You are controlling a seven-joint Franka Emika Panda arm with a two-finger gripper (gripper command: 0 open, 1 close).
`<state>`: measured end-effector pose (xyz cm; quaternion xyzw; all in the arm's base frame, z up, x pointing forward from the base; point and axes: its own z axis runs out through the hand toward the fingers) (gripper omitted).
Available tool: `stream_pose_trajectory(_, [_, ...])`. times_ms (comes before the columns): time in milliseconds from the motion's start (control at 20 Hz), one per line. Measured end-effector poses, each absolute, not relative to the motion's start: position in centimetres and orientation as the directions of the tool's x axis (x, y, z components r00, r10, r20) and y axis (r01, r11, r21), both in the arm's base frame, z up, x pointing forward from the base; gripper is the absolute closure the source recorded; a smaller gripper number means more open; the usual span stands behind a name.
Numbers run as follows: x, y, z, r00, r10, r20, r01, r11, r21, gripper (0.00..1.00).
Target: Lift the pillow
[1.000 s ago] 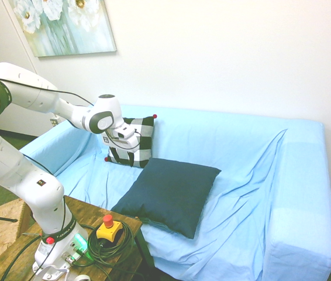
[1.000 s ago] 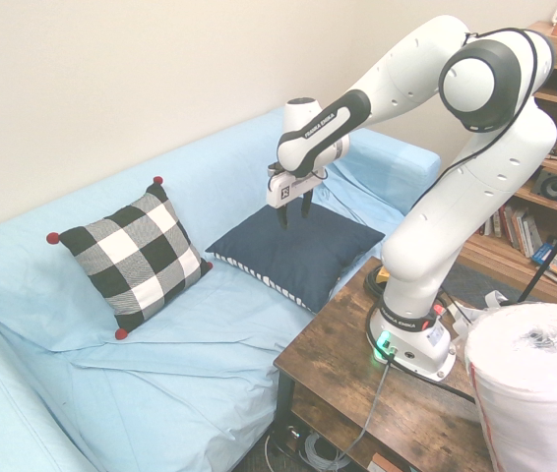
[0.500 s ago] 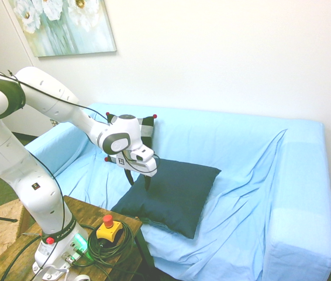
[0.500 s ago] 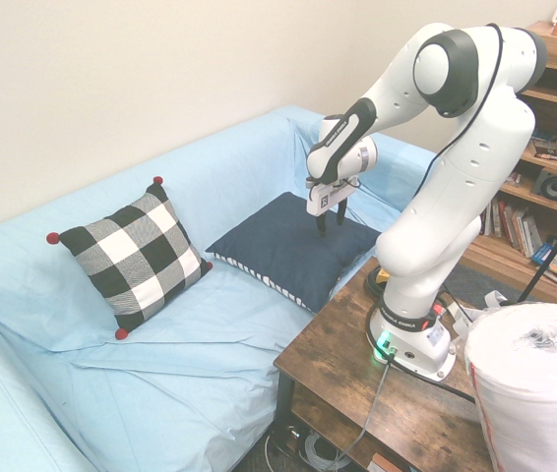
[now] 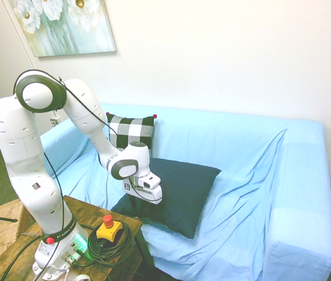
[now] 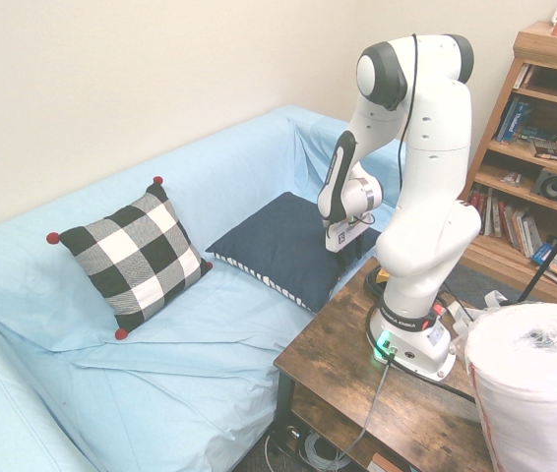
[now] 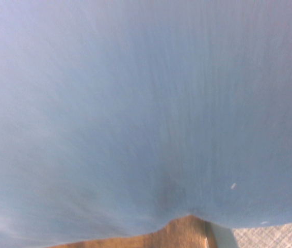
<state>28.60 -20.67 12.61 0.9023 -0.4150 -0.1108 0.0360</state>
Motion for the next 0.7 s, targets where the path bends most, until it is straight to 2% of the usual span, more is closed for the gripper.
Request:
stream_pose_trajectory(350, [25.7,-21.3,7.6,0.608,-0.775,-0.172,-0.754,-0.631,0.183,0.00])
stream_pose_trajectory(700, [27.6,-21.5,7.9,0.577,-0.813,-0.086,-0.801,-0.583,0.135,0.00])
